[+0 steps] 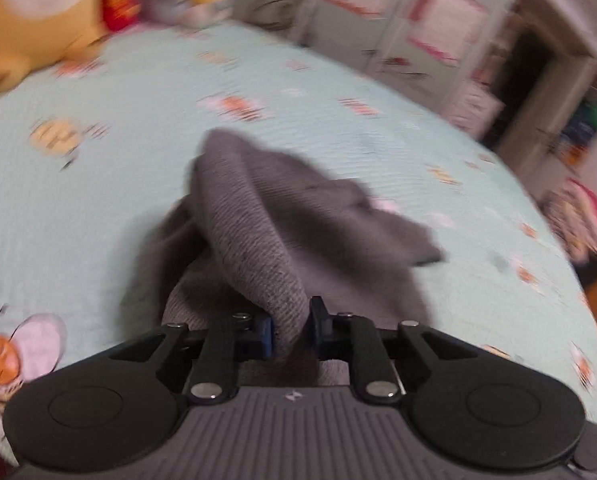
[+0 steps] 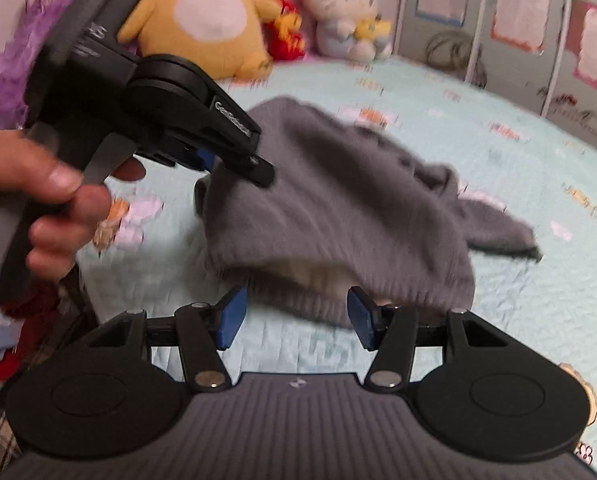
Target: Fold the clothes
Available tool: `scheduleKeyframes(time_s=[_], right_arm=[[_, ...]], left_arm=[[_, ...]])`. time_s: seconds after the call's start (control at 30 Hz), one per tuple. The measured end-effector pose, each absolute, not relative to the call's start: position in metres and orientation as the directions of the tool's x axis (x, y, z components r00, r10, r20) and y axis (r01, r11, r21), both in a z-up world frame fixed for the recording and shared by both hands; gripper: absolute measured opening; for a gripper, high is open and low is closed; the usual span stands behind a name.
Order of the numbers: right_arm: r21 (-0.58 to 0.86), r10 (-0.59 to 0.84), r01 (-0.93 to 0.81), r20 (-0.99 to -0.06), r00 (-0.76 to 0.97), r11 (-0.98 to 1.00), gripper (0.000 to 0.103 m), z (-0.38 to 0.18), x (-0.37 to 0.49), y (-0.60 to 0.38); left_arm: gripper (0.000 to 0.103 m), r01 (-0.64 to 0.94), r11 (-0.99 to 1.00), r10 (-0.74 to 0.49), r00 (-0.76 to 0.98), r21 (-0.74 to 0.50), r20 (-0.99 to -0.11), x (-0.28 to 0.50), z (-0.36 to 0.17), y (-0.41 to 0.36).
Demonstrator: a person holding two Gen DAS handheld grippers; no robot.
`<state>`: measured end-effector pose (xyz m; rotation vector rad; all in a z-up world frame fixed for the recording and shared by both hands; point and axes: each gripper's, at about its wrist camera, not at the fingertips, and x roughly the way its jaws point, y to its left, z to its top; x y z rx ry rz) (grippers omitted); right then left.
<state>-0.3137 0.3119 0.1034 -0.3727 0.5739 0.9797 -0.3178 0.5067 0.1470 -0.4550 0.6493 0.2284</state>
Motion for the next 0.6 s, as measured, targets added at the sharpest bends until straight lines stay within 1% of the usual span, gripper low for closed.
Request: scheduleKeyframes(time_s=[0.1,0.2,0.27,0.3,0.4,0.5,0.6], right_arm=[[-0.020,0.693,-0.846,-0.564,0.450,0.532,0.059,0.110,-0.318,0.307],[0.015,0.722,-0.832,-0.507,0.472,0.554,0.064,0.119,-0.318,0.296],[0.021,0.732,-0.818,-0.460,0.502,0.574,0.071,0.126,-0.319,0.289],[0.017,0.729,-0.810,-0.449,0.517,0.586,0.076,0.127,-0.318,0.287],[0.024,0.705,-0.782,-0.449,0.549,0.623,0.077,0.123,-0.310,0.282],[0.081,0.699,-0.752,-0.446,0.560,0.654,0.077,0.114,-0.297,0.269],[0.102,0.684,-0.722,-0.431,0.588,0.685,0.077,0.107,-0.288,0.251]], left_arm=[[0.017,-0.280,0.908,0.029,0.786,-0.313,-0.618,-0.311,0.163,0.488],[0.017,-0.268,0.939,0.063,0.753,-0.217,-0.655,-0.301,0.171,0.460],[0.017,-0.257,0.957,0.097,0.725,-0.138,-0.682,-0.293,0.174,0.439],[0.017,-0.248,0.963,0.110,0.713,-0.102,-0.692,-0.289,0.174,0.430],[0.017,-0.198,0.980,0.129,0.687,-0.013,-0.715,-0.281,0.175,0.403],[0.017,-0.153,0.987,0.146,0.673,0.056,-0.725,-0.273,0.175,0.379],[0.017,-0.129,0.987,0.159,0.665,0.097,-0.730,-0.265,0.173,0.359]])
